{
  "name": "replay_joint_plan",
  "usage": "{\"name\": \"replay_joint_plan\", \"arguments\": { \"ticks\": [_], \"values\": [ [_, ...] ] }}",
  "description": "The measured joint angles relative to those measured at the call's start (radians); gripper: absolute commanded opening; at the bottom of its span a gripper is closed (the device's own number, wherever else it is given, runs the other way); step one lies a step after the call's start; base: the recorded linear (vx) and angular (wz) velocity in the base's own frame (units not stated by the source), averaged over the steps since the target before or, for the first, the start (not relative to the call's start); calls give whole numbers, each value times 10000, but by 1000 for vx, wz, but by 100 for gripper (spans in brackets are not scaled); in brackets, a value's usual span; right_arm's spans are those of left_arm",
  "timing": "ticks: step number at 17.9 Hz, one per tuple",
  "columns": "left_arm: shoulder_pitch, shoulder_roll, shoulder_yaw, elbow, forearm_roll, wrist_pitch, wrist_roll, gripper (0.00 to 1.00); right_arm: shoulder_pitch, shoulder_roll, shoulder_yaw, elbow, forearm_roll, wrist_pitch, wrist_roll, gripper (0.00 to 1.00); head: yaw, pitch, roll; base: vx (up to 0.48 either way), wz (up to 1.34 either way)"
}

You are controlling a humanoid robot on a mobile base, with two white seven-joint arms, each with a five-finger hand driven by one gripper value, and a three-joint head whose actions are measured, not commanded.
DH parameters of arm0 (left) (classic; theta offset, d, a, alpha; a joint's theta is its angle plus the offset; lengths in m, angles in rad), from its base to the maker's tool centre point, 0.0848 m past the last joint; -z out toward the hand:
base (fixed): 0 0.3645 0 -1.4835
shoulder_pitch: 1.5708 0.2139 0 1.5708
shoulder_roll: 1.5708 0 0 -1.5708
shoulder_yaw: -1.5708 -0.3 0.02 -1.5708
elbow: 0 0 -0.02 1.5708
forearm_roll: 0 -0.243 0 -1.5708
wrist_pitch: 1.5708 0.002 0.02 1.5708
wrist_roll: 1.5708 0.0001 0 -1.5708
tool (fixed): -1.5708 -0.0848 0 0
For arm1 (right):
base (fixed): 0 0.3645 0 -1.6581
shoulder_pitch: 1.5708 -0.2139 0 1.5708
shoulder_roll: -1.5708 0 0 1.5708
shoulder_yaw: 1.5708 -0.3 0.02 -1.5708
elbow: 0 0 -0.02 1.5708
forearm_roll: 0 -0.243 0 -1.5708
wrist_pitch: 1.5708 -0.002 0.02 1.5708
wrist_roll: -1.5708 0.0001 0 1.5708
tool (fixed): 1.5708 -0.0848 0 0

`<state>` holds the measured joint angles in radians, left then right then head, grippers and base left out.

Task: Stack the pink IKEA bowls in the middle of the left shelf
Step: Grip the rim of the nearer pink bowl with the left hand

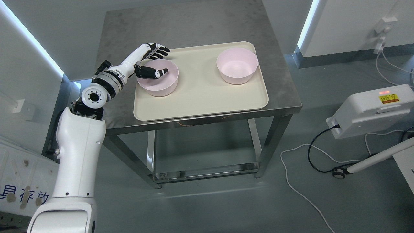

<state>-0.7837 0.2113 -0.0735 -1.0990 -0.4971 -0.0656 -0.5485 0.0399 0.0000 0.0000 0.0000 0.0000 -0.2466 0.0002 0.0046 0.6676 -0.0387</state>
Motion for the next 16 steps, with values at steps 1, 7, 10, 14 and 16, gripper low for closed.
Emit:
{"name": "replay_joint_plan", "arguments": {
  "ticks": [1, 7, 10, 14, 16],
  "values": [
    [-41, 9, -57, 66, -100, -74, 0, 42, 0, 0, 0, 0, 0, 0, 0, 100, 0, 0, 0, 0, 0],
    [-200, 54, -383, 389, -471, -548, 52, 23, 0, 0, 0, 0, 0, 0, 0, 100, 0, 0, 0, 0, 0],
    [-229, 63, -460, 507, -545, -962, 45, 14, 0, 0, 0, 0, 0, 0, 0, 100, 0, 0, 0, 0, 0],
    [-239, 68, -475, 618, -587, -1383, -13, 2, 0, 0, 0, 0, 0, 0, 0, 100, 0, 0, 0, 0, 0],
    [-241, 69, -431, 671, -601, -1561, -34, 2, 0, 0, 0, 0, 0, 0, 0, 100, 0, 0, 0, 0, 0]
  ]
}}
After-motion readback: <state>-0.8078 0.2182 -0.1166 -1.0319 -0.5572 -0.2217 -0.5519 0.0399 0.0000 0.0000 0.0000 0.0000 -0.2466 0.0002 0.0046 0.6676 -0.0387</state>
